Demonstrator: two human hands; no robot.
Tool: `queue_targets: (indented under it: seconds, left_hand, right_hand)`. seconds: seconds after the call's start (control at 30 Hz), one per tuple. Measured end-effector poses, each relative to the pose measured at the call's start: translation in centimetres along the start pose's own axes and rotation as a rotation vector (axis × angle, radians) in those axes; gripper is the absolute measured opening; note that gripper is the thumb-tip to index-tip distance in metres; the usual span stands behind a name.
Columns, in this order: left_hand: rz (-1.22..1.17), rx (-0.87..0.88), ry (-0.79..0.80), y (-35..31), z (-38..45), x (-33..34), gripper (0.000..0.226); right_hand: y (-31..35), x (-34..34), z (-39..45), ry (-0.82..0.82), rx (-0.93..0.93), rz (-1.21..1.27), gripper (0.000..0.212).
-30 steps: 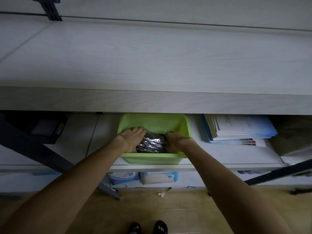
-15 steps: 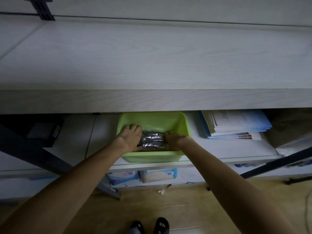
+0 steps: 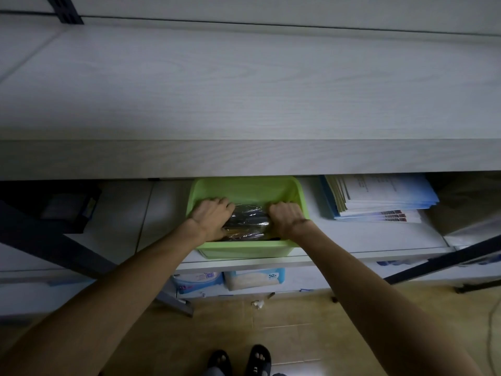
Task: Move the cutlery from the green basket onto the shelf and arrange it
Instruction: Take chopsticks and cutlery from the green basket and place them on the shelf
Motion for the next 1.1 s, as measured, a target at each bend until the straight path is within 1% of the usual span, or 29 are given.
queue_targets:
  seconds: [0.07, 0.17, 0.27, 0.43, 0.57, 0.63, 0.83, 0.93, 1.03, 1.1]
  left_hand:
    - [-0.017, -0.014, 0.007, 0.0, -0.1, -0.3, 0.048]
    - [-0.039, -0.054, 0.02, 0.0, 0.1, -0.5, 0.047]
    - [-0.075, -0.09, 0.018, -0.1, 0.2, -0.4, 0.045]
    - [-0.174, -0.092, -0.054, 0.6, 0.3, -0.4, 0.043]
    - [-0.196, -0.047, -0.074, 0.7, 0.2, -0.4, 0.035]
    - [-0.232, -0.051, -0.084, 0.9, 0.1, -0.5, 0.031]
    - [-0.296, -0.082, -0.105, 1.4, 0.0, -0.9, 0.024]
    - [-0.31, -0.088, -0.115, 1.5, -0.2, -0.8, 0.022]
    - [-0.334, -0.103, -0.12, 1.6, -0.4, -0.7, 0.022]
    - [-0.366, -0.117, -0.128, 1.6, -0.6, -0.7, 0.024]
  right_hand:
    - [-0.2, -0.2, -0.1, 0.022, -0.003, 0.043, 0.024]
    - [-0.4, -0.1, 0.0, 0.07, 0.008, 0.135, 0.026]
    - [-0.7, -0.5, 0.2, 0.105, 0.022, 0.244, 0.022]
    - [-1.3, -1.9, 0.6, 0.129, 0.032, 0.394, 0.023]
    - [-1.7, -2.5, 0.4, 0.117, 0.01, 0.373, 0.032]
    - [-1.8, -2.6, 0.1, 0.127, -0.018, 0.35, 0.032]
    - [-2.3, -2.9, -1.0, 0.086, -0.082, 0.207, 0.019]
    - [-2.2, -3.1, -1.4, 0.076, -0.085, 0.226, 0.018]
    - [-2.5, -3.5, -1.4, 0.098, -0.045, 0.306, 0.023]
    - [-2.7, -3.8, -1.4, 0.121, -0.024, 0.367, 0.022]
Point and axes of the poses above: each hand's wrist, its own z-axis towards the middle knuckle, its own x-axis out of the palm, y = z × x, the point moved 1 cm from there along z, towards the middle knuckle, and after that the axes turned 1 degree about -y, right-handed, at the moved point
